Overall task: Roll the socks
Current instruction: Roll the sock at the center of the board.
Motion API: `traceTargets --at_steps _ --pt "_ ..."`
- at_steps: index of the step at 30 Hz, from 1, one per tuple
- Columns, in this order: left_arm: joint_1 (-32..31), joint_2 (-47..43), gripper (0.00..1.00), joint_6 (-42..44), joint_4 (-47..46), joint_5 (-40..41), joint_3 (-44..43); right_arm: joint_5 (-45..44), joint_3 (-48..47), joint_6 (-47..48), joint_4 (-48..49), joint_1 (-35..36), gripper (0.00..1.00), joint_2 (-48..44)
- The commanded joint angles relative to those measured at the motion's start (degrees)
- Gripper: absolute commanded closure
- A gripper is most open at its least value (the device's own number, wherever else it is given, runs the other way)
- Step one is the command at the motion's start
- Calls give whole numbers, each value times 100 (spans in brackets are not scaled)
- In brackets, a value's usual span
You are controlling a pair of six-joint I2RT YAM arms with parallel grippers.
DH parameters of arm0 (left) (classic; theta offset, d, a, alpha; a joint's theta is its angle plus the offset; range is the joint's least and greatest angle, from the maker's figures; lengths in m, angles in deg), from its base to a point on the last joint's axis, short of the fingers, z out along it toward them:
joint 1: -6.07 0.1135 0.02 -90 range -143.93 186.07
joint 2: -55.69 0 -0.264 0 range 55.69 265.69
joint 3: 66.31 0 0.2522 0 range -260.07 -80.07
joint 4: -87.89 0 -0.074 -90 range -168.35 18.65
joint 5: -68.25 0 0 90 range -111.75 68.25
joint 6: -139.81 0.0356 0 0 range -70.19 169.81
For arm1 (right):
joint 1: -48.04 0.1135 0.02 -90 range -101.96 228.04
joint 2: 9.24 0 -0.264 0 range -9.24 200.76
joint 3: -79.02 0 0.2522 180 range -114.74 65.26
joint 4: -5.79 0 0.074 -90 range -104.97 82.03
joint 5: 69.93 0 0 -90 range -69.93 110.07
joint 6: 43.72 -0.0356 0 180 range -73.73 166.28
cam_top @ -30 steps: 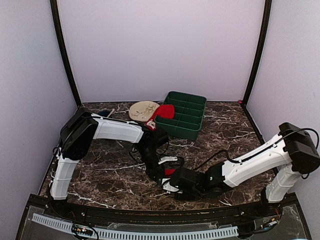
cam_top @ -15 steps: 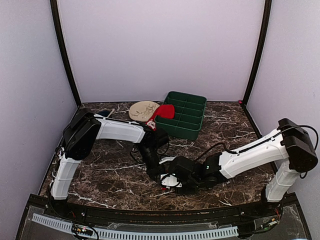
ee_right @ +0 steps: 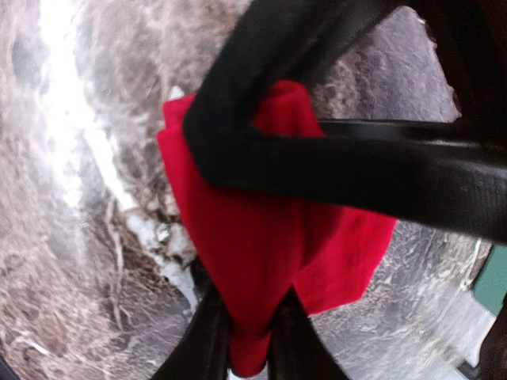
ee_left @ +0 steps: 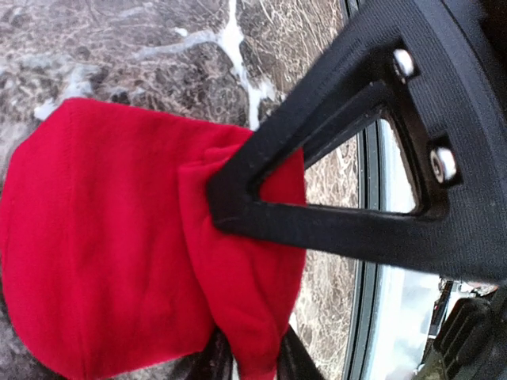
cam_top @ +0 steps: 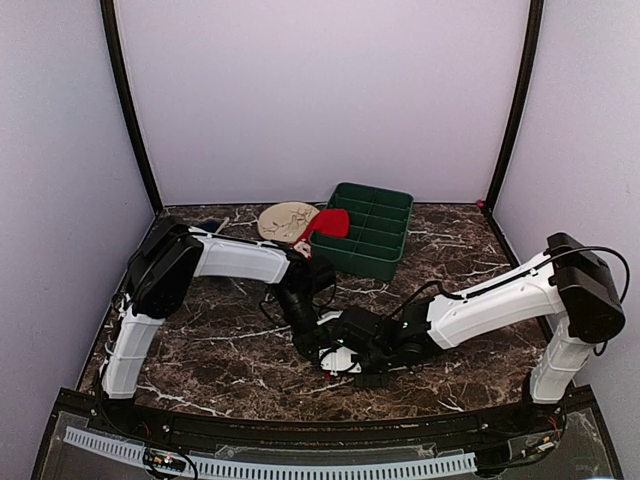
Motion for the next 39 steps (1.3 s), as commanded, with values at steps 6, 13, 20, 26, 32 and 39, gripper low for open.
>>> traceTargets --at_steps 6,13,20,26,32,39 --pt "162 0 75 -212 149 201 -132 235 -80 -286 -115 -135 95 76" --pt "294 -304 72 -383 -31 197 192 502 -83 -684 -96 -240 98 41" --pt "469 -763 71 -637 -560 114 604 690 -100 -986 -48 -321 99 14" --pt "614 -983 71 -802 -873 243 805 950 -121 -1206 -71 -416 99 -21" --pt "772 -1248 71 -1128 -1456 467 1133 1462 -126 -1492 -110 -644 99 -91" --pt "836 -1560 70 -1508 -2154 933 1604 2313 -175 -1846 -161 -1097 99 -130"
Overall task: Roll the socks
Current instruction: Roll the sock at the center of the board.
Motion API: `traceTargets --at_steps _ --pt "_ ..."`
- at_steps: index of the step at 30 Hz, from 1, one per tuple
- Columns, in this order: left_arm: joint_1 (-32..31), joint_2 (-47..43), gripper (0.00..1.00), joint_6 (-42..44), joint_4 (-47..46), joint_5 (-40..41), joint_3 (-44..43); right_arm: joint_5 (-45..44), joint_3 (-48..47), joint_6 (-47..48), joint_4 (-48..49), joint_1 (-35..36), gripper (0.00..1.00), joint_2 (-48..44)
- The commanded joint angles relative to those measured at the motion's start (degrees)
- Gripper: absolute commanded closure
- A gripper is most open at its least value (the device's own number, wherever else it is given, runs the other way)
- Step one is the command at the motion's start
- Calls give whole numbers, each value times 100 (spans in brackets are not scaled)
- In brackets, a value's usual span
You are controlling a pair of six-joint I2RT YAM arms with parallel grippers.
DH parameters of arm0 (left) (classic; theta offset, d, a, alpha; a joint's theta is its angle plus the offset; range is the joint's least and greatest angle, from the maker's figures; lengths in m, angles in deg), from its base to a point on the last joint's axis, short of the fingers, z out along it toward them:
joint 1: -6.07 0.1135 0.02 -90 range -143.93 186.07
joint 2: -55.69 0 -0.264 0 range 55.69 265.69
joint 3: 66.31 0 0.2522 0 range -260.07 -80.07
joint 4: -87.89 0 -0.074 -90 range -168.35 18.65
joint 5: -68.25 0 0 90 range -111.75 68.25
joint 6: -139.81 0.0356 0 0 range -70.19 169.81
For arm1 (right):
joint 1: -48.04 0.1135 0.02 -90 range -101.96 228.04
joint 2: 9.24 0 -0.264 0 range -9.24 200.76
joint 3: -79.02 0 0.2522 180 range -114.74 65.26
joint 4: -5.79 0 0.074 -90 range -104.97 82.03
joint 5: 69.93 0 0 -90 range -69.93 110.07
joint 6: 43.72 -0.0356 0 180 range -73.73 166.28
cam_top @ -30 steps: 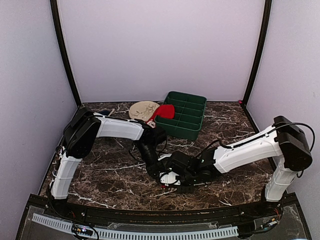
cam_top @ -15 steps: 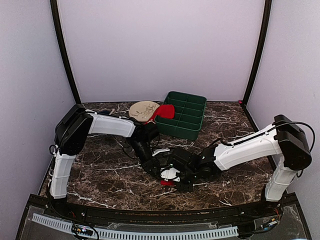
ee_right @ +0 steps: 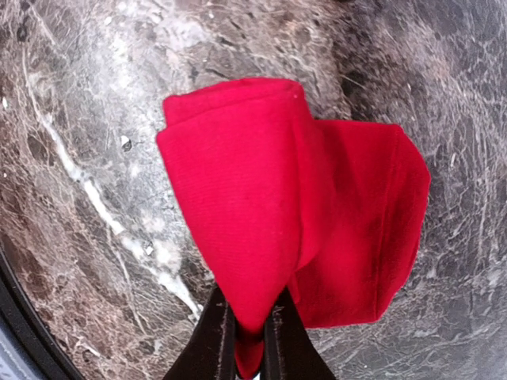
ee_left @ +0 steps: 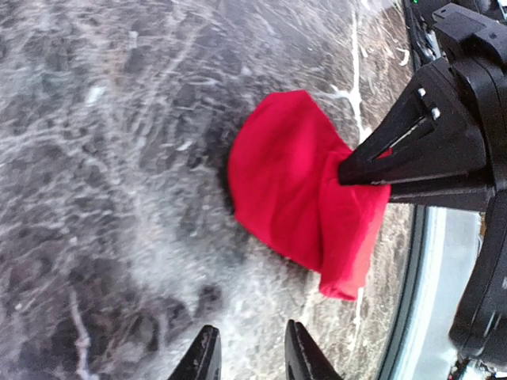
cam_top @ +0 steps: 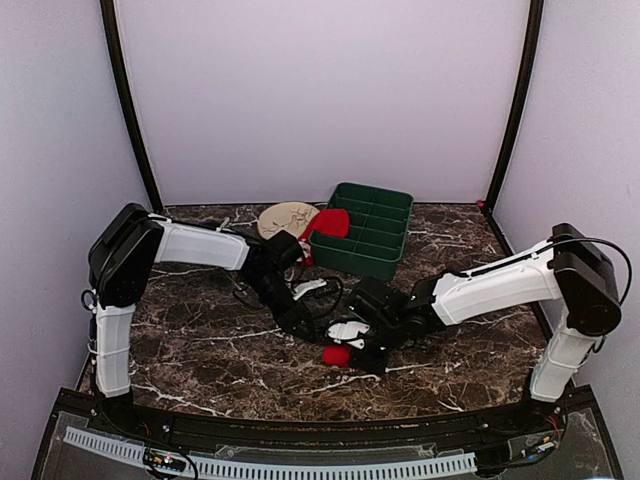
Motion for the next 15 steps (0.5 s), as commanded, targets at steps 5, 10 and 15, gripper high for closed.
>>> traceTargets --at_steps 5,10,15 --pt "38 -668 70 -486 -908 715 591 1263 -130 -518 -194 -536 99 -21" --pt "53 -801 70 -603 -1195 844 771 1703 -104 -689 -101 -715 99 -42" --pt "55 -1078 70 -733 -1639 885 1077 2096 -92 -898 -37 -881 99 8"
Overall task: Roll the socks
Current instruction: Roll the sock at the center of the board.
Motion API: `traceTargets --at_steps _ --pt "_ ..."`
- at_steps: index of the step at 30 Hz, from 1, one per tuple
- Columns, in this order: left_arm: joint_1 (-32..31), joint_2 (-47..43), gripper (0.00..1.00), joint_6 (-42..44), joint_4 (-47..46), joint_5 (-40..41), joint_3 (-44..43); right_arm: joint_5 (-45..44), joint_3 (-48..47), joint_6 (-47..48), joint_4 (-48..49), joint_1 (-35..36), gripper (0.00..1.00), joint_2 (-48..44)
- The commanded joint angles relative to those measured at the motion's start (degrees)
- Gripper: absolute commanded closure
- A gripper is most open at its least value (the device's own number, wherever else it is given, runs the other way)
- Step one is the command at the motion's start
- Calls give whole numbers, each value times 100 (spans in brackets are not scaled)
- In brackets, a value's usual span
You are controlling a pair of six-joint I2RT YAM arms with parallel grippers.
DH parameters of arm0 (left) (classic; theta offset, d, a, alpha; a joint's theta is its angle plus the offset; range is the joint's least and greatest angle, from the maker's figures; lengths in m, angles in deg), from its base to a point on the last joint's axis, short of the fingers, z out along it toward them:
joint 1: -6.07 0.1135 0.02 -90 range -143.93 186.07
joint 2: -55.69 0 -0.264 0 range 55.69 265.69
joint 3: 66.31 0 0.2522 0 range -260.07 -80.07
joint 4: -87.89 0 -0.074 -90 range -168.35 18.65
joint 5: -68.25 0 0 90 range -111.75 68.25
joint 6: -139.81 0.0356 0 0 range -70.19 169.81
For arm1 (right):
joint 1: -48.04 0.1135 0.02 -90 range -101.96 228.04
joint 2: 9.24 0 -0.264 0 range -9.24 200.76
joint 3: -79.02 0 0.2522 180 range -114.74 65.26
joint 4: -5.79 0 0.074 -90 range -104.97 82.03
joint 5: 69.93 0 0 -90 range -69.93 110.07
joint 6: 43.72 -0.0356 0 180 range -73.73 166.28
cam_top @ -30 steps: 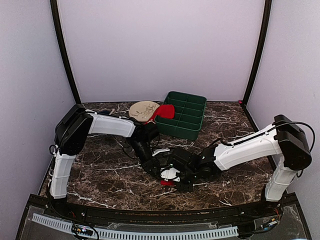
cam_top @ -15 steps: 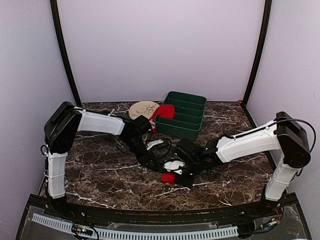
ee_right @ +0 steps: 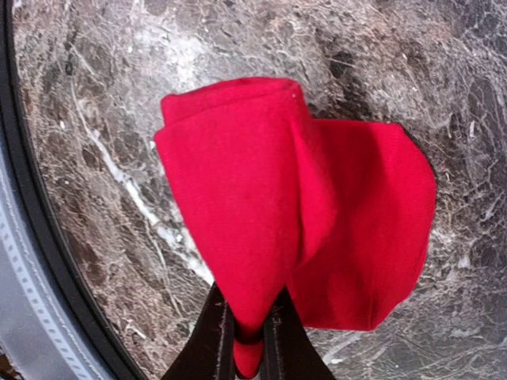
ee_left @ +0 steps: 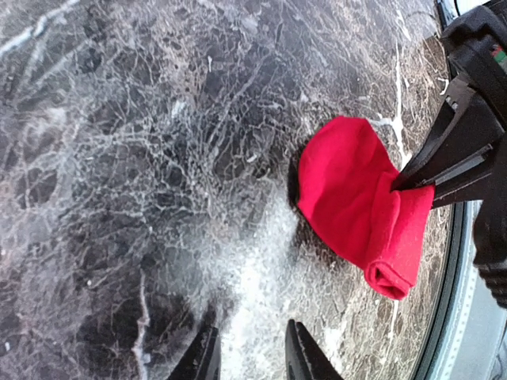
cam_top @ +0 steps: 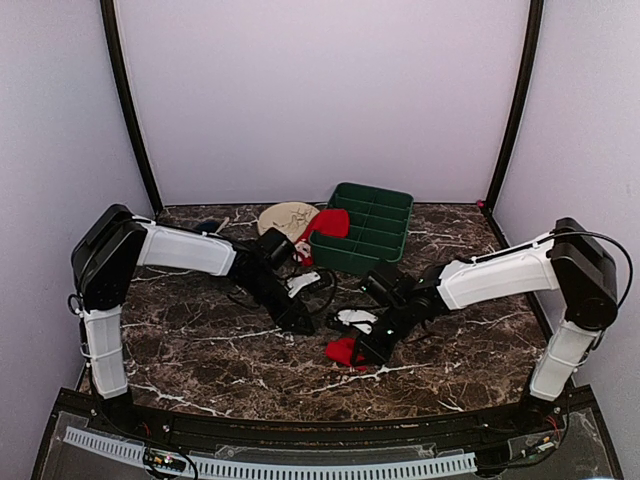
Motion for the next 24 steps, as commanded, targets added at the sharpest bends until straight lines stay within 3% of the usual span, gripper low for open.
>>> traceTargets --at_steps 1,8,17,24 --pt "25 -575 70 -174 -585 77 364 630 -62 -337 103 -201 100 28" --pt "-171 -1131 70 -108 -1344 -81 948 1481 231 -998 498 -632 100 188" --pt "-1006 -1156 67 409 -1226 261 1091 2258 526 -1485 987 -872 100 391" --pt "-1243 -1072 65 801 -1158 664 986 2767 814 -1897 1410 -1077 100 407"
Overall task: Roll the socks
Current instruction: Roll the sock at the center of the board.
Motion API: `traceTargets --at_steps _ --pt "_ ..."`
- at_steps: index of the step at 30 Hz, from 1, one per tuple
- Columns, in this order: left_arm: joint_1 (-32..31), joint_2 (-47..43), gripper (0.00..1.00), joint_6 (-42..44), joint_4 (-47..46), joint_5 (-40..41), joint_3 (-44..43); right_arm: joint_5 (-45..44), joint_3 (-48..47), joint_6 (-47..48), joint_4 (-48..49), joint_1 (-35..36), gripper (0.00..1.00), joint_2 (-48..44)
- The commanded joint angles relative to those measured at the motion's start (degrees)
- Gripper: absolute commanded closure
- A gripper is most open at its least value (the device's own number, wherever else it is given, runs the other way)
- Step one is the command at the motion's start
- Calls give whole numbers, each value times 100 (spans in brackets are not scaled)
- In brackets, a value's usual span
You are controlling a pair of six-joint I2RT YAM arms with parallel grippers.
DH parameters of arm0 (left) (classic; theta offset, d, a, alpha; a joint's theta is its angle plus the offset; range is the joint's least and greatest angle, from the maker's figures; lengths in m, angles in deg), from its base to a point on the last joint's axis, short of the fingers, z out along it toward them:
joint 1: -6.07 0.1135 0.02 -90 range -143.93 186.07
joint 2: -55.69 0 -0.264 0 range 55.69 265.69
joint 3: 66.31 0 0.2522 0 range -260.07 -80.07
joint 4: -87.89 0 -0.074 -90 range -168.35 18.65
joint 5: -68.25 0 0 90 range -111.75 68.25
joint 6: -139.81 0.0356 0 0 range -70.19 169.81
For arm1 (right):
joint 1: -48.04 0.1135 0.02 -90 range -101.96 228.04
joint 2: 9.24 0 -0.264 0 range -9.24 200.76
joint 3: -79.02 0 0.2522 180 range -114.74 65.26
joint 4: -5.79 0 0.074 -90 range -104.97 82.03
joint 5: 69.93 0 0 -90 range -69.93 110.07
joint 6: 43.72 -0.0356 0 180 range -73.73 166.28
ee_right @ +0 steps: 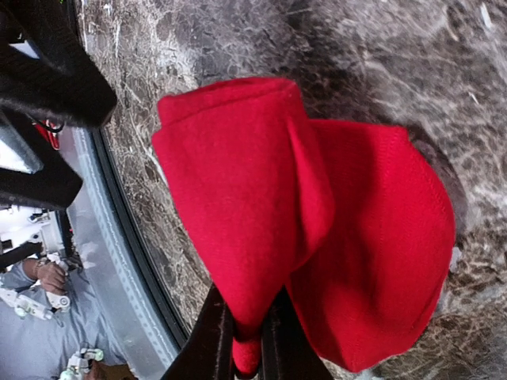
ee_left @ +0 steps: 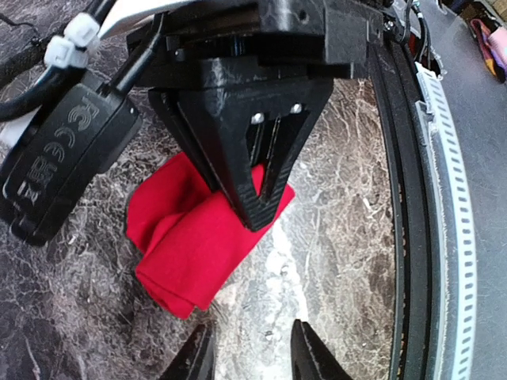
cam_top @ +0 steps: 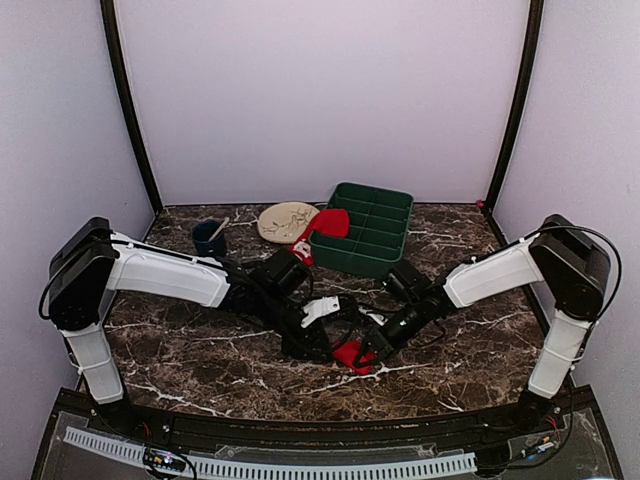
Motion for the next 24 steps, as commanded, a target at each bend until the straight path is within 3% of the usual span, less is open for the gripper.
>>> traceTargets --at_steps 1,8,16,24 --pt "-50 -27 65 407 120 348 -83 478 171 -330 381 -138 100 89" --pt "-421 181 63 915 29 1312 -148 750 284 -458 593 -158 100 121" --pt "-813 65 63 1616 -787 2368 166 962 298 -473 646 -168 100 186" --pt "-1010 -75 63 1937 -1334 2922 504 1077 214 -311 454 -171 100 207"
